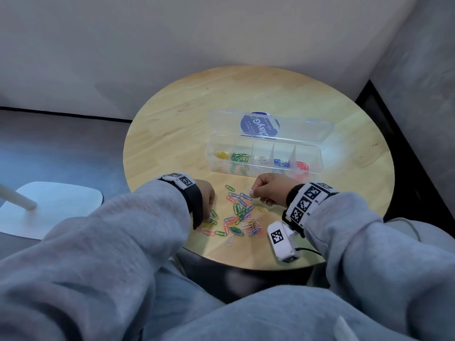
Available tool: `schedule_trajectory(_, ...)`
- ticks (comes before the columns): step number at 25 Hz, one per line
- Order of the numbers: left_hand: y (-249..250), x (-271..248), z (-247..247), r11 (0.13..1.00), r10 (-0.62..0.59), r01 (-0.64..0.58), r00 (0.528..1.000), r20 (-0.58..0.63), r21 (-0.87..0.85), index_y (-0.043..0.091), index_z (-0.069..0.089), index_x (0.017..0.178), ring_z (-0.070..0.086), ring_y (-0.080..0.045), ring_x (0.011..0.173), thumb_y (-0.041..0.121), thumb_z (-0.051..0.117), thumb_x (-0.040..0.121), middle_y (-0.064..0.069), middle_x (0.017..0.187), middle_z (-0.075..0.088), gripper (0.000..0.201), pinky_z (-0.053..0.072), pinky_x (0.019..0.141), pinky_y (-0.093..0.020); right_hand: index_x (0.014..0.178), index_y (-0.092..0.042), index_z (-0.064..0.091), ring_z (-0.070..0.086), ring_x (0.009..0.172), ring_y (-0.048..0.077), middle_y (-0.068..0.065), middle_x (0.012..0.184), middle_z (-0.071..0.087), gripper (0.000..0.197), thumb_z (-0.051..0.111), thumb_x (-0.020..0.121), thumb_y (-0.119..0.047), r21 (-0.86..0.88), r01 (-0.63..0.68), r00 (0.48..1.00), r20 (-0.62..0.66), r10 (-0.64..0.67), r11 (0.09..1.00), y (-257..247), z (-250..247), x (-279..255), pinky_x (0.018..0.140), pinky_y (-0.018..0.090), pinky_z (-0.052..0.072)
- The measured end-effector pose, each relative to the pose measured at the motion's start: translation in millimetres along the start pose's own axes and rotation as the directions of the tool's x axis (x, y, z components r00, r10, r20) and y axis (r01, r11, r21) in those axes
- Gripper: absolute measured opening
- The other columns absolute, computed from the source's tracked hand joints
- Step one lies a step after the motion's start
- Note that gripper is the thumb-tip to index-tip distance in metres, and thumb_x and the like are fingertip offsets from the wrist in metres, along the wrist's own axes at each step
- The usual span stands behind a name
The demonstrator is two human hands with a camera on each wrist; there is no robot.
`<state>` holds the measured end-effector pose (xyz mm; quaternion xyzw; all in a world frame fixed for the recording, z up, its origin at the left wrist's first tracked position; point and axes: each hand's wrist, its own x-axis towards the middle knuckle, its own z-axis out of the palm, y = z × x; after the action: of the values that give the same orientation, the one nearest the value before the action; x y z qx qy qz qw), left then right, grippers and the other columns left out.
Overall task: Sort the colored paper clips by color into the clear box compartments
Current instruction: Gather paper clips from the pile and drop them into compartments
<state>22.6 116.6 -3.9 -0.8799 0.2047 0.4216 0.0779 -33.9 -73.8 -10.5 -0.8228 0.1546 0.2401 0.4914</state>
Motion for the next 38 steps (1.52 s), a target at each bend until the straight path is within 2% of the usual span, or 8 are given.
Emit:
schedule_trajectory(6,3,4,5,0.994,0.068,-0.071,0.997,-0.042,-0.081,0.023,0.054,0.064,0.05,-0.017,0.075,0.023,0.073,0.077,0.006,0.066,0.054,0.023,0.041,0.066,-0.025,0.073,-0.009,0.055,0.037,0.052,0.018,0.01,0.06,0.045,0.022,0.05,0.088,0.005,0.282,-0.107,0.994,0.056,0.095,0.954,15,-6,-4,0.044,0.022,0.031)
schedule_trajectory(10,2,-6,1,0.953,0.085,-0.107,0.992,-0.089,-0.282,0.025,0.057,0.067,0.05,-0.012,0.07,0.025,0.069,0.081,0.009,0.067,0.055,0.019,0.042,0.07,-0.024,0.073,-0.007,0.046,0.031,0.054,0.014,0.006,0.064,0.036,0.025,0.034,0.094,-0.002,0.422,-0.231,0.972,0.127,0.196,0.877,11,-8,-8,0.042,0.018,0.027)
schedule_trajectory(15,12,-18,-11,0.841,-0.018,-0.039,0.995,-0.1,-0.539,0.008,0.049,0.076,0.032,-0.015,0.055,0.007,0.046,0.089,-0.003,0.064,0.041,0.014,0.025,0.052,-0.023,0.072,-0.008,0.041,0.035,0.053,0.018,0.009,0.065,0.039,0.025,0.026,0.086,0.007,0.481,-0.241,0.97,0.107,0.216,0.843,12,-4,-12,0.036,0.015,0.031)
schedule_trajectory(20,12,-21,-19,0.513,-0.06,-0.062,0.992,-0.108,-0.856,0.009,0.034,0.064,0.038,-0.012,0.047,-0.005,0.03,0.087,-0.008,0.068,0.049,0.027,0.026,0.036,-0.014,0.072,-0.01,0.043,0.036,0.05,0.017,0.007,0.057,0.041,0.019,0.043,0.087,0.002,0.377,-0.206,0.976,0.146,0.161,0.903,11,0,-13,0.041,0.019,0.03)
schedule_trajectory(24,10,-24,-20,0.386,-0.028,-0.119,0.99,-0.14,-0.915,0.013,0.03,0.063,0.038,-0.007,0.03,-0.006,0.029,0.086,-0.008,0.064,0.048,0.029,0.023,0.032,-0.011,0.066,-0.014,0.049,0.047,0.036,0.01,0.001,0.05,0.052,0.023,0.062,0.084,-0.005,0.02,-0.123,0.988,0.096,0.12,0.992,11,-2,-18,0.045,0.022,0.03)
schedule_trajectory(28,14,-26,-21,0.298,-0.054,-0.085,0.993,-0.106,-0.951,0.012,0.052,0.073,0.038,-0.006,0.029,0.005,0.039,0.089,-0.005,0.058,0.046,0.022,0.025,0.031,-0.01,0.062,-0.014,0.047,0.044,0.043,0.013,0.001,0.052,0.049,0.029,0.065,0.084,-0.015,-0.129,-0.134,0.985,0.089,0.146,0.983,8,-3,-24,0.046,0.023,0.032)
schedule_trajectory(33,16,-29,-22,0.148,-0.052,-0.029,0.998,-0.037,-0.989,0.007,0.06,0.076,0.036,-0.007,0.031,0.002,0.028,0.086,-0.001,0.059,0.041,0.034,0.026,0.03,-0.01,0.075,-0.008,0.045,0.034,0.051,0.017,0.006,0.06,0.035,0.019,0.041,0.094,-0.006,0.388,-0.276,0.961,0.121,0.249,0.879,12,-9,-27,0.042,0.021,0.034)
schedule_trajectory(38,27,-32,-35,-0.114,0.012,-0.069,0.997,-0.071,-0.991,0.001,0.059,0.088,0.061,-0.015,0.051,0.002,0.025,0.088,-0.011,0.076,0.055,0.034,0.052,0.042,-0.016,0.086,0.003,0.05,0.063,0.045,0.021,0.017,0.074,0.049,0.032,0.019,0.089,0.008,0.753,-0.235,0.972,0.182,0.149,0.615,10,-33,-41,0.046,0.024,0.055)
